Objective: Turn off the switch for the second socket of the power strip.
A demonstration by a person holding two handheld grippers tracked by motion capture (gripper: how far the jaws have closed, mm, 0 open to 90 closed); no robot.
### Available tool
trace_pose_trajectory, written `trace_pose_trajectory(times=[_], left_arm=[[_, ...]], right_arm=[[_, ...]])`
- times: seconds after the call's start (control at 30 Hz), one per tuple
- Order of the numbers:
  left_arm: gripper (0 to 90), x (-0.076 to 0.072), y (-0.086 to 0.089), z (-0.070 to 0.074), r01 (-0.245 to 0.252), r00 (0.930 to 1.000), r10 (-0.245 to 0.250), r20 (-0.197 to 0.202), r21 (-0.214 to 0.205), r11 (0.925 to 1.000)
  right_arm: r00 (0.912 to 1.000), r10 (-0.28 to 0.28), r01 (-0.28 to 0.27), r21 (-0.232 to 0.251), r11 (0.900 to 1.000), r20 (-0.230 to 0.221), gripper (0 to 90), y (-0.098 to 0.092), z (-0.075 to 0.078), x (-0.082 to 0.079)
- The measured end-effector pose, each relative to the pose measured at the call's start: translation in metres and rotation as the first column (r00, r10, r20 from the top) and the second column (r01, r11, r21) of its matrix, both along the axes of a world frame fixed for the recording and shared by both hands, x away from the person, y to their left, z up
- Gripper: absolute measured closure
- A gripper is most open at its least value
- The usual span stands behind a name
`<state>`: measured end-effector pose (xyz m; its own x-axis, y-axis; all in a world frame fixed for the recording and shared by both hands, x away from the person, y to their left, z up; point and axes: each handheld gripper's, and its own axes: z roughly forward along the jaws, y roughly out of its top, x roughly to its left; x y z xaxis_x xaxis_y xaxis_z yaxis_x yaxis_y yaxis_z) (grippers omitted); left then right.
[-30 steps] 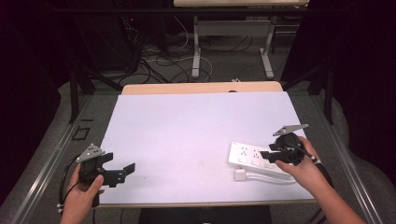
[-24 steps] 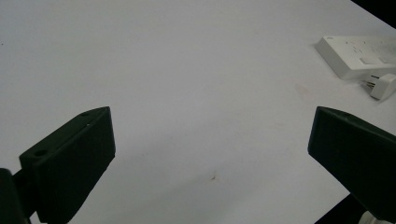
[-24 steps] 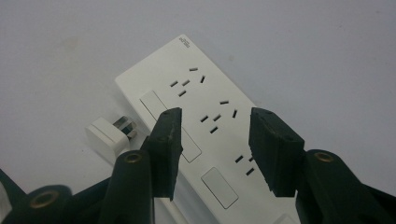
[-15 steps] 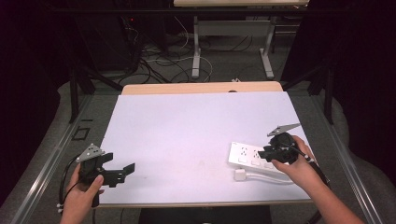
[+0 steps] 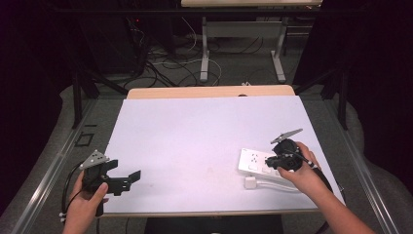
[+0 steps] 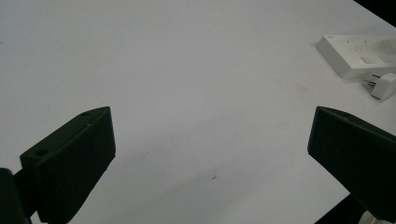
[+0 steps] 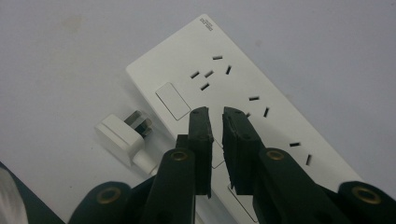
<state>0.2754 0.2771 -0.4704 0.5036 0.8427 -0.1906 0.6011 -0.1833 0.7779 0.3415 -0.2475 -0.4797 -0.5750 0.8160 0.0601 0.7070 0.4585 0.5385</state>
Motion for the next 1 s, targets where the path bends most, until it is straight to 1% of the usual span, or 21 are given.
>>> trace_pose_trajectory(times=[0.1, 0.13, 0.2, 0.3, 0.4, 0.43, 0.47, 0.53, 0.6, 0.63, 0.67, 0.7, 0.73, 0.83, 0.87, 0.97, 1.0], left_arm=[[1.0, 0.000, 0.000, 0.000, -0.001, 1.0000, 0.001, -0.001, -0.001, 1.0000], [1.0, 0.000, 0.000, 0.000, -0.002, 1.0000, 0.002, -0.001, -0.002, 1.0000], [1.0, 0.000, 0.000, 0.000, -0.001, 1.0000, 0.001, -0.001, -0.003, 1.0000], [1.0, 0.000, 0.000, 0.000, -0.002, 1.0000, 0.002, -0.002, -0.005, 1.0000], [1.0, 0.000, 0.000, 0.000, -0.003, 1.0000, 0.003, -0.001, -0.006, 1.0000], [1.0, 0.000, 0.001, 0.000, -0.004, 1.0000, 0.004, -0.001, -0.005, 1.0000], [1.0, 0.000, 0.001, 0.000, -0.004, 1.0000, 0.004, -0.001, -0.005, 1.0000], [1.0, 0.000, 0.001, 0.000, -0.005, 1.0000, 0.005, -0.001, -0.005, 1.0000], [1.0, 0.000, 0.001, 0.000, -0.007, 1.0000, 0.007, -0.001, -0.004, 1.0000], [1.0, 0.000, 0.001, 0.000, -0.007, 1.0000, 0.007, 0.000, -0.005, 1.0000], [1.0, 0.000, 0.001, -0.001, -0.007, 1.0000, 0.007, 0.001, -0.006, 1.0000], [1.0, 0.000, 0.001, -0.001, -0.007, 1.0000, 0.007, 0.000, -0.006, 1.0000], [1.0, 0.000, 0.001, -0.001, -0.007, 1.0000, 0.007, 0.000, -0.006, 1.0000], [1.0, 0.000, 0.001, -0.001, -0.007, 1.0000, 0.007, 0.000, -0.006, 1.0000], [1.0, 0.000, 0.001, -0.001, -0.007, 1.0000, 0.007, 0.000, -0.006, 1.0000], [1.0, 0.000, 0.001, -0.001, -0.008, 1.0000, 0.008, -0.001, -0.005, 1.0000], [1.0, 0.000, 0.001, -0.001, -0.009, 1.0000, 0.009, -0.001, -0.006, 0.9999]], right_arm=[[1.0000, 0.003, -0.003, -0.001, 1.0000, 0.001, 83.9, 0.001, -0.002, 0.001], [0.9999, 0.007, -0.007, 0.002, 1.0000, -0.012, 85.6, 0.003, -0.003, 0.002], [0.9999, 0.003, -0.003, -0.002, 1.0000, -0.014, 86.3, 0.004, -0.004, 0.003], [0.9996, -0.001, 0.001, -0.002, 1.0000, -0.029, 88.9, 0.007, -0.006, 0.004], [0.9993, 0.011, -0.011, 0.000, 0.9999, -0.036, 90.0, 0.008, -0.008, 0.005], [0.9991, 0.006, -0.006, -0.002, 1.0000, -0.041, 90.0, 0.009, -0.009, 0.006], [0.9994, 0.012, -0.012, -0.010, 0.9999, -0.033, 90.0, 0.008, -0.011, 0.006], [0.9988, 0.005, -0.006, -0.010, 0.9999, -0.048, 90.0, 0.010, -0.012, 0.007], [0.9990, -0.003, 0.003, -0.010, 0.9999, -0.045, 90.0, 0.011, -0.013, 0.007], [0.9986, -0.006, 0.005, -0.011, 0.9999, -0.053, 90.0, 0.011, -0.013, 0.007], [0.9986, -0.006, 0.005, -0.016, 0.9999, -0.053, 90.0, 0.011, -0.013, 0.008], [0.9986, 0.006, -0.007, -0.011, 0.9999, -0.052, 90.0, 0.010, -0.014, 0.008], [0.9983, 0.000, 0.000, -0.013, 0.9999, -0.058, 90.0, 0.011, -0.015, 0.009], [0.9981, 0.000, -0.001, -0.016, 0.9999, -0.062, 90.0, 0.012, -0.016, 0.009], [0.9975, 0.005, -0.006, -0.019, 0.9998, -0.070, 90.0, 0.012, -0.017, 0.010], [0.9969, 0.002, -0.003, -0.013, 0.9999, -0.079, 90.0, 0.014, -0.019, 0.010], [0.9974, 0.006, -0.008, -0.020, 0.9998, -0.072, 90.0, 0.014, -0.020, 0.011]])
